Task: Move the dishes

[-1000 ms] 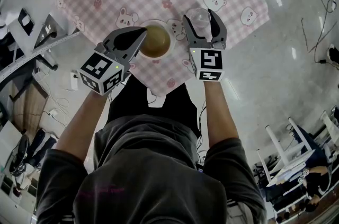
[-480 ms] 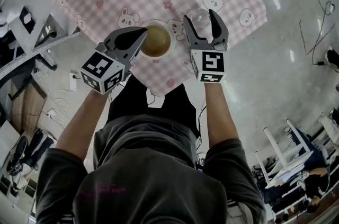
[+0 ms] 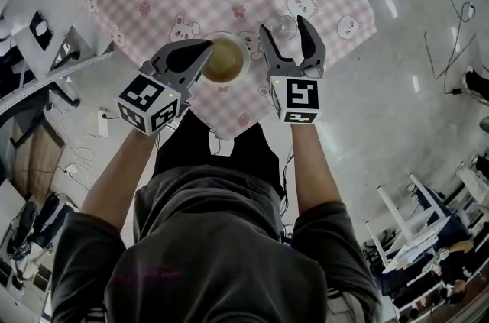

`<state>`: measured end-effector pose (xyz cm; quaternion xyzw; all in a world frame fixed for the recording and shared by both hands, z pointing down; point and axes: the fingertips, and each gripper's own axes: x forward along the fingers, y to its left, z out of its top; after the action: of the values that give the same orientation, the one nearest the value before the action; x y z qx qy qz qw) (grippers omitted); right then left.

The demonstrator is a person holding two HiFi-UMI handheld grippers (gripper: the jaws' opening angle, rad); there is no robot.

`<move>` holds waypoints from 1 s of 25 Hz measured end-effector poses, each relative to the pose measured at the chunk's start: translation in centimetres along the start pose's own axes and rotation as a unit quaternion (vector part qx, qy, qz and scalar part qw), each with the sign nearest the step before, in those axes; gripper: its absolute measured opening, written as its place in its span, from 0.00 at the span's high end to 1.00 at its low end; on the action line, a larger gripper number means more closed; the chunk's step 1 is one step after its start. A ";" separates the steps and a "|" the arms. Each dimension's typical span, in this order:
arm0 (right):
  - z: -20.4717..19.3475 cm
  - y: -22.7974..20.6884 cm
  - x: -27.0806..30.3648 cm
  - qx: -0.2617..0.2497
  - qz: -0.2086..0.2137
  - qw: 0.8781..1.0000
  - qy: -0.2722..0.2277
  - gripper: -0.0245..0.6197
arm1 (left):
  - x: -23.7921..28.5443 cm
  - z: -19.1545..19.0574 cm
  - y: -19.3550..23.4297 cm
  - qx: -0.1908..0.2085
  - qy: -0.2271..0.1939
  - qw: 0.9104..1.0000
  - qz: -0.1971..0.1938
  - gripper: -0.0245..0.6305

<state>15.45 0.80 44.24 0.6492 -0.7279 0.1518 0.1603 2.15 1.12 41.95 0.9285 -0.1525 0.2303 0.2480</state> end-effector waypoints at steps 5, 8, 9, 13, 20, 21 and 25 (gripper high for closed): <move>2.8 0.3 -1.8 -0.005 -0.008 1.000 -0.023 0.52 | -0.9 1.4 -0.7 0.009 -0.011 1.000 0.002 0.96; 4.9 0.2 -3.0 -0.009 -0.005 0.999 -0.039 0.52 | -1.4 2.5 -1.1 0.016 -0.021 1.000 0.007 0.96; 5.6 0.1 -3.4 -0.010 -0.004 0.999 -0.044 0.52 | -1.6 2.9 -1.3 0.018 -0.025 0.999 0.008 0.96; 7.9 -0.4 -5.6 -0.010 -0.005 0.998 -0.061 0.52 | -2.4 4.5 -2.6 0.026 -0.041 0.999 0.014 0.96; 10.1 -1.4 -10.4 -0.011 0.011 0.997 -0.080 0.52 | -4.5 7.4 -6.9 0.040 -0.083 0.995 0.040 0.96; 10.3 -1.5 -11.0 -0.011 0.016 0.997 -0.081 0.52 | -4.7 7.7 -7.3 0.042 -0.087 0.994 0.045 0.96; 10.8 -1.6 -13.0 -0.010 0.034 0.996 -0.087 0.52 | -5.6 8.3 -8.8 0.041 -0.104 0.991 0.067 0.96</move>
<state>18.05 7.59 28.91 0.6333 -0.7621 0.0928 0.0980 3.83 4.92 29.30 0.9446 -0.2298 0.1544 0.1765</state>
